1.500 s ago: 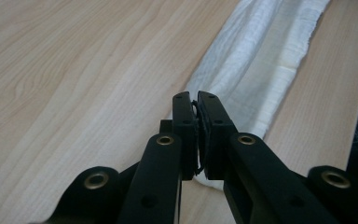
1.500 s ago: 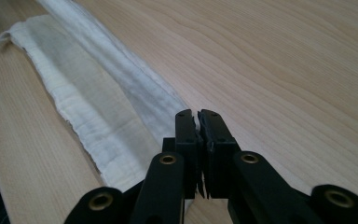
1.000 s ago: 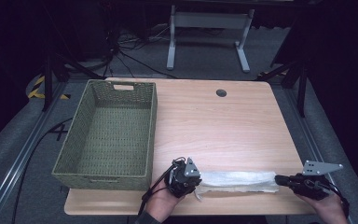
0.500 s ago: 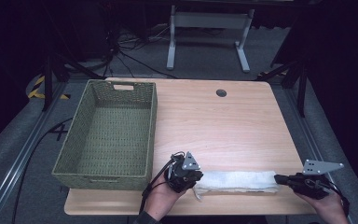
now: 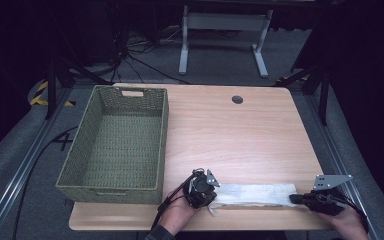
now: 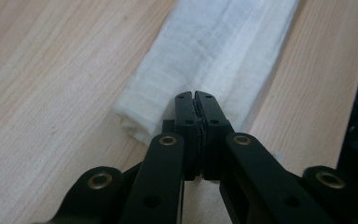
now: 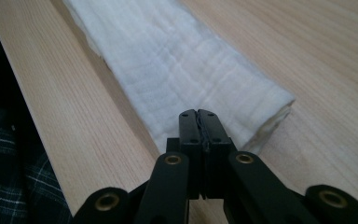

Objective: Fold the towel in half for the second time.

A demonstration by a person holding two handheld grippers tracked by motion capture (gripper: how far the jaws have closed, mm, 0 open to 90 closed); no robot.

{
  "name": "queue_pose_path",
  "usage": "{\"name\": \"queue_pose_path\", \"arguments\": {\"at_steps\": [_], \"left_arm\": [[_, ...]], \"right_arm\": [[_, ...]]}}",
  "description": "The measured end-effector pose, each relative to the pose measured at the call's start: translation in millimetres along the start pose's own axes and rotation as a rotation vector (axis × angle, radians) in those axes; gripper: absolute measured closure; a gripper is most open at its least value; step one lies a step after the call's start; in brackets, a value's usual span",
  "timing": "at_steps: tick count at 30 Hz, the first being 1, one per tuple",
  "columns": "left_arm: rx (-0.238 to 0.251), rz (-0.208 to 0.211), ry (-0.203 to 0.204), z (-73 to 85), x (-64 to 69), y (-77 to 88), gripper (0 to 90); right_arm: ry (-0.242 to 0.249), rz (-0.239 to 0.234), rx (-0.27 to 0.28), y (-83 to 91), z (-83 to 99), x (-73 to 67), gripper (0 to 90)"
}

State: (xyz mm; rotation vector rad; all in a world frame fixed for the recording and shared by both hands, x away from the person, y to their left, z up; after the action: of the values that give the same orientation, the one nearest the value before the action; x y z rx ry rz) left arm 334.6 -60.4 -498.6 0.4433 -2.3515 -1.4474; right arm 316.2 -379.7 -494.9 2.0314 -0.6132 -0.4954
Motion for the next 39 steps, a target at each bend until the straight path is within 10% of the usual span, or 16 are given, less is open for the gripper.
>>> {"name": "queue_pose_path", "arguments": {"at_steps": [10, 22, 39], "left_arm": [[0.060, -0.004, -0.013, -27.5, -5.6, 12.7, 89.7], [0.036, 0.016, -0.058, -68.4, -10.7, -16.4, 89.7], [-0.046, -0.032, -0.104, -65.2, -10.9, -35.3, 89.7]], "right_arm": [[0.048, -0.031, 0.052, -3.4, -26.7, -20.2, 89.7], [0.100, -0.076, 0.034, -22.1, -44.8, -41.5, 89.9], [0.132, -0.036, -0.040, -40.6, -52.3, -33.7, 90.0]]}}
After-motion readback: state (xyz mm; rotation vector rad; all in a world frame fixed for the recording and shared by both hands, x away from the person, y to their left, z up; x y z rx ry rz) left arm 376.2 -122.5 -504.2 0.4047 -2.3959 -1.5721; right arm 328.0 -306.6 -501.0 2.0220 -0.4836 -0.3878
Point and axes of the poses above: each handheld gripper's, and its own axes: y roughly backward along the jaws, z roughly out of its underside, x roughly to its right, the point moved 7 cm from there along -y, roughly forward along the jaws, and after that the axes turned 12 degrees about -x, right-handed, at the moved point
